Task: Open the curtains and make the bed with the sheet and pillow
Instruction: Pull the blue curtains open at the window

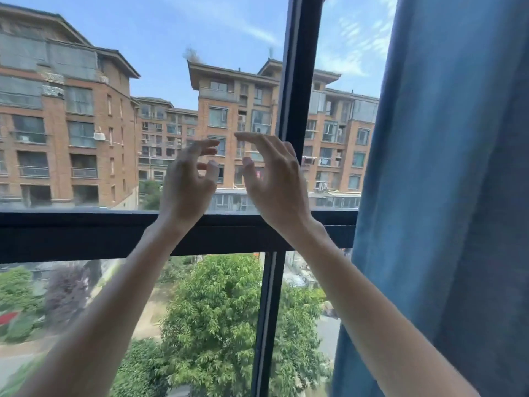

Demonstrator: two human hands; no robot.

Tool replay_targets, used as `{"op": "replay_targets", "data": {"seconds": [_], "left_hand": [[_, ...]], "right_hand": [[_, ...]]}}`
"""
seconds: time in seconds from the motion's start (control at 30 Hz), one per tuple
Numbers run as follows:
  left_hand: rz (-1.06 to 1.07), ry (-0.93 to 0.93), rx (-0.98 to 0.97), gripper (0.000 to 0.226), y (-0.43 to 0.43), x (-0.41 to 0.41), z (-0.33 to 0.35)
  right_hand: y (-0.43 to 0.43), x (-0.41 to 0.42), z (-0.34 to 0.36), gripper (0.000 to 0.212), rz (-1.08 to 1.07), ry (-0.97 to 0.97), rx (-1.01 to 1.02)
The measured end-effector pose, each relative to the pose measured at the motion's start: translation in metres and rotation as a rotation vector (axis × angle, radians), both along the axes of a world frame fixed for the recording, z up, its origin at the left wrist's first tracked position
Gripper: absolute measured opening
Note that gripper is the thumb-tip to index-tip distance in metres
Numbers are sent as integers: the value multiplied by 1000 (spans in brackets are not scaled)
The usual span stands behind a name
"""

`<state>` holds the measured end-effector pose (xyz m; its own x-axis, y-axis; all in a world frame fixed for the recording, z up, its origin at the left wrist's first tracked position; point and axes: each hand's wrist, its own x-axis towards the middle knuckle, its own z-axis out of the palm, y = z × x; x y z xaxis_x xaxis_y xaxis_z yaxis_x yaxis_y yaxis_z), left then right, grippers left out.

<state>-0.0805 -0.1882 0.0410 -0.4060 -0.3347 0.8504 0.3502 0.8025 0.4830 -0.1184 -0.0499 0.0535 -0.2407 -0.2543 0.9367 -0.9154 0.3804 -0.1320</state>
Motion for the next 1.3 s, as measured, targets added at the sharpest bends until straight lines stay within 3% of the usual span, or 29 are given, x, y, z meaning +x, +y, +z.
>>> {"op": "replay_targets", "data": {"seconds": [0.2, 0.5, 0.7, 0.8, 1.0, 1.13, 1.23, 1.3], "left_hand": [[-272, 18, -10, 38, 89, -75, 4], [-701, 23, 29, 44, 165, -155, 10], [-988, -51, -61, 56, 207, -195, 3], [-1185, -132, -8, 66, 229, -210, -2], [-1324, -168, 105, 65, 269, -238, -10], [-1462, -292, 177, 42, 292, -252, -19], [-1441, -301, 200, 20, 308, -267, -24], [-1417, -308, 152, 21, 318, -272, -21]], "right_hand": [[79, -49, -5, 36, -347, 51, -28], [158, -91, -13, 38, -1019, 283, -77], [202, -96, -28, 49, -1334, 96, -187], [221, -98, -31, 57, -1382, -20, -277], [241, -101, -35, 60, -1195, -147, -384], [254, -111, -40, 67, -1250, -184, -270], [270, -124, -43, 73, -1297, -217, -216], [282, -132, -39, 71, -1304, -225, -196]]}}
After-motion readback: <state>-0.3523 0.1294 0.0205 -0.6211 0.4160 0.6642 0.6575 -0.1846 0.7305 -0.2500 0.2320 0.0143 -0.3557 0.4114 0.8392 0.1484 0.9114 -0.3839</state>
